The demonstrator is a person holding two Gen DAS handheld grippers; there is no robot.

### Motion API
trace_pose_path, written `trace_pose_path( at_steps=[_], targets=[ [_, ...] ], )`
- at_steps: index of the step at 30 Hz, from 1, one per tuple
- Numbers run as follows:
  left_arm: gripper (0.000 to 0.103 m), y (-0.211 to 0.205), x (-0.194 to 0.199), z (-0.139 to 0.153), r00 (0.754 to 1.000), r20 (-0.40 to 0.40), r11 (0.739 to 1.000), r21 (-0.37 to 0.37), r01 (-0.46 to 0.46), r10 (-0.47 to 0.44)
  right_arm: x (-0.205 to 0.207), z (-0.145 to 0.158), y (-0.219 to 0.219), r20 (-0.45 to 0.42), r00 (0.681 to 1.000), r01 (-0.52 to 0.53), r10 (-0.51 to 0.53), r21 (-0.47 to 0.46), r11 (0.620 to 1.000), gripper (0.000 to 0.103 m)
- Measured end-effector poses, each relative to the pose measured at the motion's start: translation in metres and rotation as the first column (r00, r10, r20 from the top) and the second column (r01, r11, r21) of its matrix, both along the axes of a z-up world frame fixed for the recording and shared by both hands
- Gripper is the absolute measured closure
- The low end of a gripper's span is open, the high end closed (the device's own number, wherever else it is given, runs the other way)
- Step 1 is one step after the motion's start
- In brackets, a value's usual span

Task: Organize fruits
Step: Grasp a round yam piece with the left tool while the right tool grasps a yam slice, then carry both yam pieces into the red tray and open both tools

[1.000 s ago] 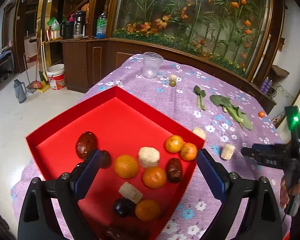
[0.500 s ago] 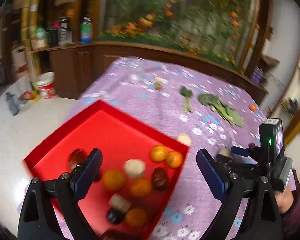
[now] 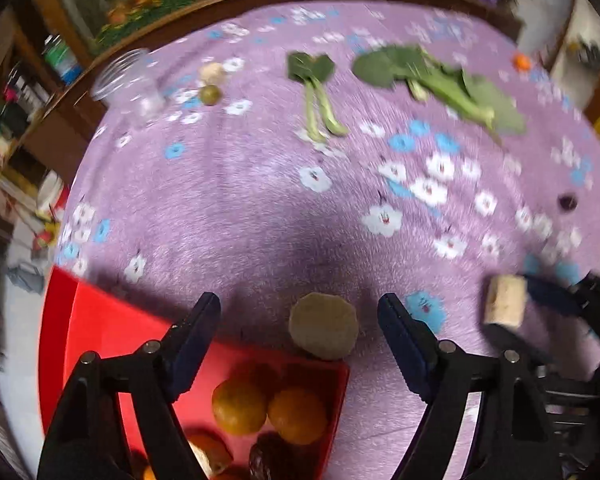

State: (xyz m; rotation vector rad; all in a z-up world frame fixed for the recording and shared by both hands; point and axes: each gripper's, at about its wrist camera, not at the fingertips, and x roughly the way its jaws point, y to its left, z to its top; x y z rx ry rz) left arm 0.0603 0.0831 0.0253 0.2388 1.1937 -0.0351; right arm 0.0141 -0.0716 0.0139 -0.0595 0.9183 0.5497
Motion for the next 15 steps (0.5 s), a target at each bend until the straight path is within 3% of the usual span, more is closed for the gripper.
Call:
trace_pose_path(
  at_steps=[2,4,5,7,11,15],
  targets=[
    [0.025,-0.012,0.001,-0.01,0.998,-0.03,0.994,0.087,0.063,-0.061,0.001,0.0,0.0,-0.001,1.0,-0.006,0.006,0.01,1.0,0.055],
    [0.049,-0.018,-0.003,-0.01,0.994,-0.035,0.991,0.082,0.108,-0.105,0.001,0.0,-0.001,-0.005,1.0,-0.01,0.01,0.025,1.0,0.055],
    [0.069,-0.019,-0.003,-0.007,0.992,-0.041,0.991,0.064,0.12,-0.118,0.001,0.0,-0.003,-0.012,1.0,-0.013,0.014,0.043,0.999,0.059],
    [0.069,-0.018,-0.003,-0.006,0.994,-0.027,0.99,0.088,0.108,-0.106,0.001,0.001,-0.005,-0.02,1.0,-0.011,0.012,0.063,0.998,0.065],
    [0.069,-0.003,-0.009,0.009,0.998,0.038,0.999,-0.031,0.043,-0.042,-0.002,0.005,-0.009,-0.006,1.0,-0.004,0.004,0.08,0.997,0.069],
    [0.069,0.01,-0.036,0.039,0.992,0.127,0.989,-0.146,-0.005,0.024,-0.007,0.016,-0.016,0.002,1.0,0.005,-0.005,0.109,0.994,0.075]
  ],
)
